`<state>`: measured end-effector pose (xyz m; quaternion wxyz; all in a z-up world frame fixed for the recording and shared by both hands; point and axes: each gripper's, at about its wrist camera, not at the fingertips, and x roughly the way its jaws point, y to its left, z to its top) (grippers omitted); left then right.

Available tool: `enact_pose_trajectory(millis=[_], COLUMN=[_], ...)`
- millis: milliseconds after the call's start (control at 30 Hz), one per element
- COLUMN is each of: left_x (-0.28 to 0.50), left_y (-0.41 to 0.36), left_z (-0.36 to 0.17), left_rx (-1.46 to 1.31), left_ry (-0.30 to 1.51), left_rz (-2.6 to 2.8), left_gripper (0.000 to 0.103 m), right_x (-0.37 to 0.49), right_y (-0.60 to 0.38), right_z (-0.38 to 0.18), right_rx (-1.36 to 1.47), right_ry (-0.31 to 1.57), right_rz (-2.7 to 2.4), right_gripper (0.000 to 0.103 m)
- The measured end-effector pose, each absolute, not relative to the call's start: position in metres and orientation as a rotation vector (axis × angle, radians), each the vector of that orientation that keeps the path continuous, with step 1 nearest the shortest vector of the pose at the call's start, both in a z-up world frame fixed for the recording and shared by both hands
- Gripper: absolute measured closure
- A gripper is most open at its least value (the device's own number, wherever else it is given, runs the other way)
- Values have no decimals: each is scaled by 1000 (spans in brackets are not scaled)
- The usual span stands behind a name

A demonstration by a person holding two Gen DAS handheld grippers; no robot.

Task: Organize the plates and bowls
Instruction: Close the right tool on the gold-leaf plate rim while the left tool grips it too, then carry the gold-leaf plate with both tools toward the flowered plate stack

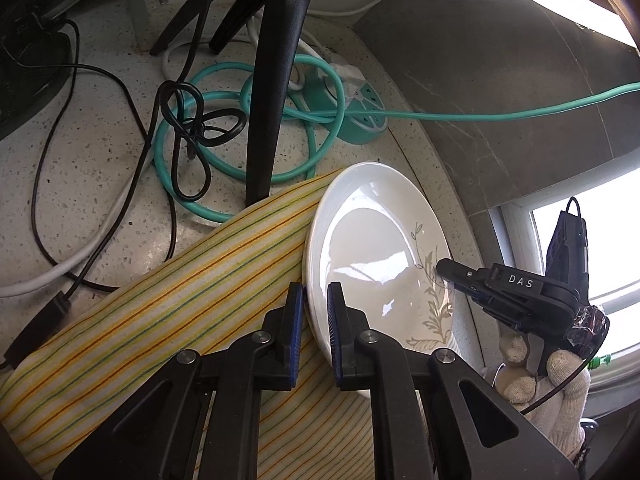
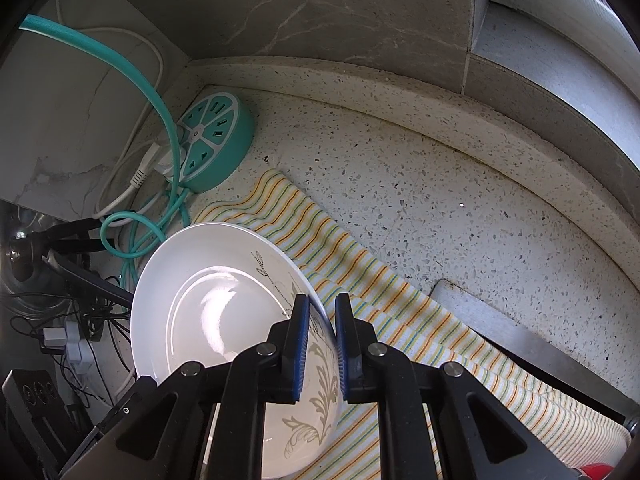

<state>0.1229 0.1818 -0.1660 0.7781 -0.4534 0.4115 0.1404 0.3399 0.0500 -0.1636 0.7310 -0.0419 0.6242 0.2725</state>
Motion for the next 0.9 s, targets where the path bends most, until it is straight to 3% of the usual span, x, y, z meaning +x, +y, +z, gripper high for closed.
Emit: enact_pose_trajectory(millis=[900], left_x=[101], left_y=[190], left_z=[-152], left_rx=[-877], left_ry=[906], left_rz=[260], left_gripper=[93], right_x=[306], right_y=[35], right_z=[-152], right_rx=[-85], right_ry=[1393], right_rz=[636], right_gripper=[92])
